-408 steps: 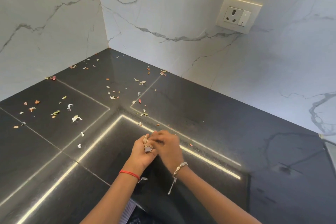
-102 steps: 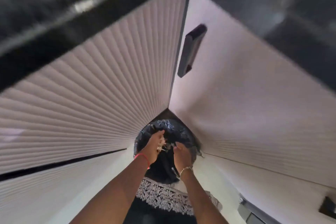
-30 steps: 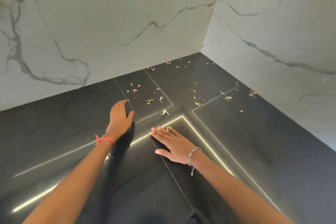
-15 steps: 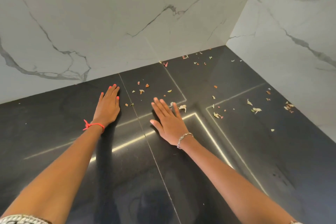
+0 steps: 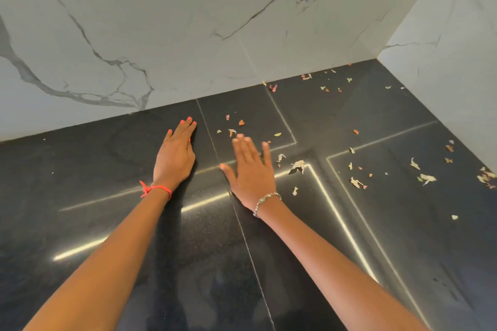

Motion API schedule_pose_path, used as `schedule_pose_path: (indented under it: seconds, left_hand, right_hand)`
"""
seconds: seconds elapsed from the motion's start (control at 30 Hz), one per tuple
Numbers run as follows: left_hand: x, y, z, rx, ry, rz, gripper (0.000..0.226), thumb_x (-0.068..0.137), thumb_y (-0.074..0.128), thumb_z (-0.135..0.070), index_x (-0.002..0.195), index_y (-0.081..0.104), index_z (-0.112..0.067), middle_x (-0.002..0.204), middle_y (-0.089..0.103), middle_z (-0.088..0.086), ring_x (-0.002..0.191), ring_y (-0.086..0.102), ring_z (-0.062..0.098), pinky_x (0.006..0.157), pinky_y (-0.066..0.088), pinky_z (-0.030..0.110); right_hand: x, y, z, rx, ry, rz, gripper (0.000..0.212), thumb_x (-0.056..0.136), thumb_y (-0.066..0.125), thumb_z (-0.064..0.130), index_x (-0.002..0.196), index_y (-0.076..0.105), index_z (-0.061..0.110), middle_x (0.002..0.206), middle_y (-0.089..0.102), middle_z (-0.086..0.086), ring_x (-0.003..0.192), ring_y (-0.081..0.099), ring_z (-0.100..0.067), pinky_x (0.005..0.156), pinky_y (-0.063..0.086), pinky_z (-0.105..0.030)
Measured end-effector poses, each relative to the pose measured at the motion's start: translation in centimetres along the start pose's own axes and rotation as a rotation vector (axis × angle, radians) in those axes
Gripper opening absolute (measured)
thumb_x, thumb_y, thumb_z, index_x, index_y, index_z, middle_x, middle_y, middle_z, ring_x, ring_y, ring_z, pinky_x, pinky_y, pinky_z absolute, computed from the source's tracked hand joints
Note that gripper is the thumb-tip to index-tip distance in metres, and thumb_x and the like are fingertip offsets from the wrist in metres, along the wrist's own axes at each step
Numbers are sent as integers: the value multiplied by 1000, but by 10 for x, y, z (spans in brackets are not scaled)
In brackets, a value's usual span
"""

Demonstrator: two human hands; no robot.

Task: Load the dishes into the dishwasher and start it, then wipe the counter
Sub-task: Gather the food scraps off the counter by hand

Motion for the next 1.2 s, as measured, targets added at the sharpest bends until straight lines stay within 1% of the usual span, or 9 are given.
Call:
schedule_pose_path:
  seconds: [0.1, 0.2, 0.33, 0.53, 0.67, 0.8, 0.9, 0.97, 1.2]
  left_hand:
    - [-1, -1, -1, 21, 4, -16, 47, 96, 33, -1, 142, 39, -9, 151, 31, 2, 142, 23, 15, 118, 10, 30]
    - [-1, -1, -2, 28, 0, -16, 47, 96, 33, -2, 142, 39, -9, 152, 31, 2, 142, 23, 16, 118, 10, 31]
    - [0, 0, -2, 40, -1, -1, 46, 97, 33, -4, 142, 37, -9, 152, 31, 2, 143, 21, 14, 118, 10, 31]
    - [0, -2, -3, 46, -10, 1, 46, 97, 34, -4, 142, 38, -9, 152, 31, 1, 142, 21, 14, 119, 12, 32]
    - [-1, -3, -5, 36, -22, 0, 46, 97, 34, -4, 142, 39, -9, 151, 32, 2, 142, 23, 15, 118, 11, 31]
    - [-2, -4, -6, 45, -23, 5, 46, 96, 34, -4, 142, 38, -10, 152, 31, 2, 142, 23, 16, 119, 11, 32]
    - [-3, -4, -7, 54, -31, 6, 47, 96, 34, -4, 142, 37, -10, 152, 30, 1, 142, 22, 16, 118, 11, 32]
    - [-3, -5, -8, 61, -41, 1, 48, 95, 34, -4, 143, 37, -10, 153, 29, 2, 142, 22, 17, 118, 11, 32]
    - [-4, -6, -8, 51, -42, 3, 47, 96, 34, -7, 142, 37, -12, 152, 30, 1, 142, 23, 16, 118, 12, 32]
  right_hand:
    - [-7, -11, -26, -24, 194, -90, 73, 87, -6, 56, 149, 4, 17, 157, -7, -6, 145, -6, -21, 110, -15, -47]
    - [17, -22, -15, 9, 137, -105, 61, 97, 10, 48, 149, 8, 15, 158, -3, -5, 146, -3, -20, 113, -11, -46]
    - [60, -16, 18, 47, 35, -23, 64, 99, 21, 47, 149, 6, 10, 158, -1, -5, 146, -3, -19, 117, -4, -43]
    - [82, -6, 25, 63, 14, 37, 57, 101, 19, 39, 149, 6, 10, 158, 1, -6, 146, -1, -20, 118, 0, -38]
    - [48, -11, 13, 65, -57, -7, 48, 103, 19, 23, 149, 14, 11, 157, 11, -2, 145, 9, -15, 117, 7, -33]
    - [5, -20, -20, -28, -21, -38, 45, 103, 21, 24, 146, 26, 14, 154, 24, 2, 143, 19, -11, 117, 4, -33]
    - [-18, -39, -44, 85, 47, -117, 39, 100, 31, 21, 133, 50, 11, 142, 45, 0, 136, 35, -9, 117, 2, -28]
    - [-21, -49, -44, 165, 22, -147, 36, 99, 36, 16, 128, 55, 8, 139, 50, -4, 133, 40, -11, 115, 7, -24]
    - [35, -27, 20, 98, -249, 94, 49, 101, 30, 24, 147, 20, 9, 157, 12, -3, 144, 13, -16, 117, 13, -30]
Point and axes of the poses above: each hand's wrist, its own x-axis towards the middle knuckle, its own y-axis out of the palm, z = x × y, the point moved 8 cm from there along x, towards the middle knuckle
